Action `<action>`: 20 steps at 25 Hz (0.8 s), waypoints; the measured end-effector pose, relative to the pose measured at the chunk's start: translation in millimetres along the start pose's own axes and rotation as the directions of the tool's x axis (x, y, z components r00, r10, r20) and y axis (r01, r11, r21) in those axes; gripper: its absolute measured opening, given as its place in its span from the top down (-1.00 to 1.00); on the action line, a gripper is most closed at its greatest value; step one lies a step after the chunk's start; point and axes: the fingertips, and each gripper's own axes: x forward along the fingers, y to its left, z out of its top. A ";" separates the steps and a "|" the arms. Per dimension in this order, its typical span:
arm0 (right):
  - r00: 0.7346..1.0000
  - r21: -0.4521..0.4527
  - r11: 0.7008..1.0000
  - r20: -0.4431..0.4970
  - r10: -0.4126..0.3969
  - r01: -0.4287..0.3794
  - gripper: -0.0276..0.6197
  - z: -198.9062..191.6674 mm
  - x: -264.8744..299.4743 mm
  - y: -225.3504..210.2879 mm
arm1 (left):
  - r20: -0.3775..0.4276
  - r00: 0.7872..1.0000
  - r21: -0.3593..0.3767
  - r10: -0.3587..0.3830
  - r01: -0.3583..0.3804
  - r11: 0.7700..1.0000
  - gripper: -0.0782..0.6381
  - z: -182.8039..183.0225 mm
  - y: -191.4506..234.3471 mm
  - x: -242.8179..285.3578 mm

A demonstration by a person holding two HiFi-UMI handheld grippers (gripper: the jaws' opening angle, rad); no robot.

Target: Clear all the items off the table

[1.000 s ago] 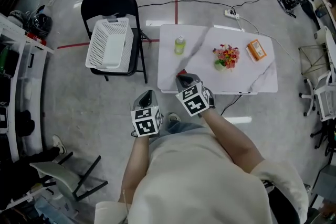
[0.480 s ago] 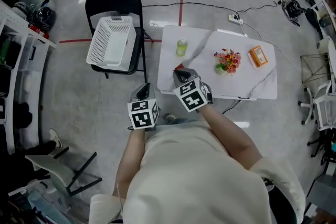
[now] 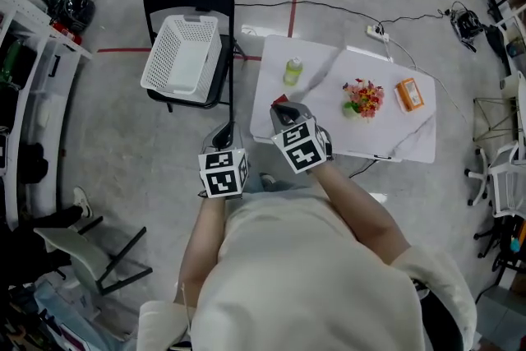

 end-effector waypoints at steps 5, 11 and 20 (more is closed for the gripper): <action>0.999 -0.021 0.999 0.012 0.035 -0.035 0.87 14.8 13.4 13.2 | 0.000 1.000 -0.019 0.027 -0.027 0.999 0.76 -1.4 20.3 -1.3; 0.998 -0.045 0.997 0.025 0.065 -0.064 0.87 40.7 33.9 23.7 | 0.006 0.999 -0.039 0.052 -0.052 0.998 0.76 6.7 49.7 2.8; 0.995 -0.065 0.993 0.018 0.100 -0.099 0.87 82.1 77.2 31.4 | -0.005 0.997 -0.073 0.076 -0.076 0.994 0.76 25.4 99.5 23.9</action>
